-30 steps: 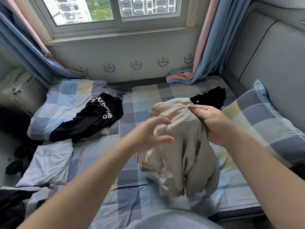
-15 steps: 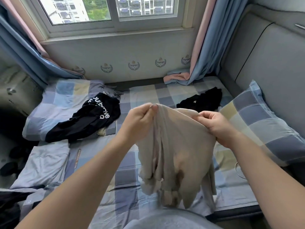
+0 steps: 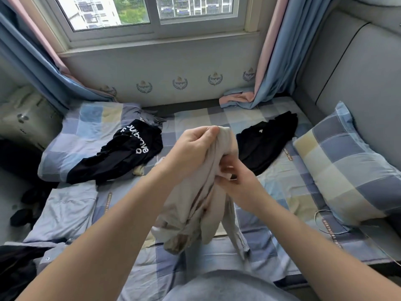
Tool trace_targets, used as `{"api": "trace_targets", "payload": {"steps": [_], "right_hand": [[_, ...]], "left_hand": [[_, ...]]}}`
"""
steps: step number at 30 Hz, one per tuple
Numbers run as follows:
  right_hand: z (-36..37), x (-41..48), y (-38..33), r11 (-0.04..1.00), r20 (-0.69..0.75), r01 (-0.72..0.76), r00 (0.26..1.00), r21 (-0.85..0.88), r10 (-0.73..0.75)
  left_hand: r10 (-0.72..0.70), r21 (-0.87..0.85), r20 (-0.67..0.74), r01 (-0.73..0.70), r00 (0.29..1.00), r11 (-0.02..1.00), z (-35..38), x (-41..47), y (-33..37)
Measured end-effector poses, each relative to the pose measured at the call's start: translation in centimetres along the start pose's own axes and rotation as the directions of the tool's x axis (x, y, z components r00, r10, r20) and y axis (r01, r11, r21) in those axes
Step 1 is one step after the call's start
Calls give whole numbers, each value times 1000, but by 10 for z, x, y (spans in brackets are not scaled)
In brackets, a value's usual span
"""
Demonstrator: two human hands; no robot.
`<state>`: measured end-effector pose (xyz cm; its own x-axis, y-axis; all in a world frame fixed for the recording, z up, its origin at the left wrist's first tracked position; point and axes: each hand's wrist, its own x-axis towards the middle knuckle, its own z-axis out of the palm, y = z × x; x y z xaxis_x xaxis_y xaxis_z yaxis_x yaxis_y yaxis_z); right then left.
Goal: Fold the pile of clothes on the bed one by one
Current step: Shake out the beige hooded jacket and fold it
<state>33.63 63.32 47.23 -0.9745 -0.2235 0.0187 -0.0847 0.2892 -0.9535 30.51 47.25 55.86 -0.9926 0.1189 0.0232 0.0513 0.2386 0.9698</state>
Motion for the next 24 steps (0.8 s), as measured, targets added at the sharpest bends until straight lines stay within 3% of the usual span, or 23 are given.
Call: {"api": "trace_targets", "payload": {"steps": [2, 7, 12, 17, 20, 22, 24], "right_hand": [[5, 5, 3, 999, -79, -30, 996, 18, 31], [9, 11, 2, 989, 28, -120, 992, -89, 123], [-15, 8, 12, 968, -157, -61, 987, -243, 22], [-60, 5, 41, 875, -264, -191, 961, -445, 76], [-83, 2, 55, 833, -321, -286, 937, -474, 139], [-92, 1, 52, 864, -276, -256, 950, -434, 143], [-93, 0, 36, 936, -158, -142, 983, -322, 95]], "left_hand": [[-2, -66, 51, 6, 999, 998, -1, -3, 6], [-1, -95, 28, 3, 1000, 996, -11, -5, 4], [114, 133, -118, -98, 986, 986, -41, 0, -10], [-2, 142, -313, 48, 950, 989, -71, 7, -38], [-93, 116, -470, 166, 878, 979, -82, 11, -57], [-116, 178, -527, 243, 842, 953, -84, 12, -72], [-116, 326, -483, 301, 868, 896, -78, 9, -78]]}}
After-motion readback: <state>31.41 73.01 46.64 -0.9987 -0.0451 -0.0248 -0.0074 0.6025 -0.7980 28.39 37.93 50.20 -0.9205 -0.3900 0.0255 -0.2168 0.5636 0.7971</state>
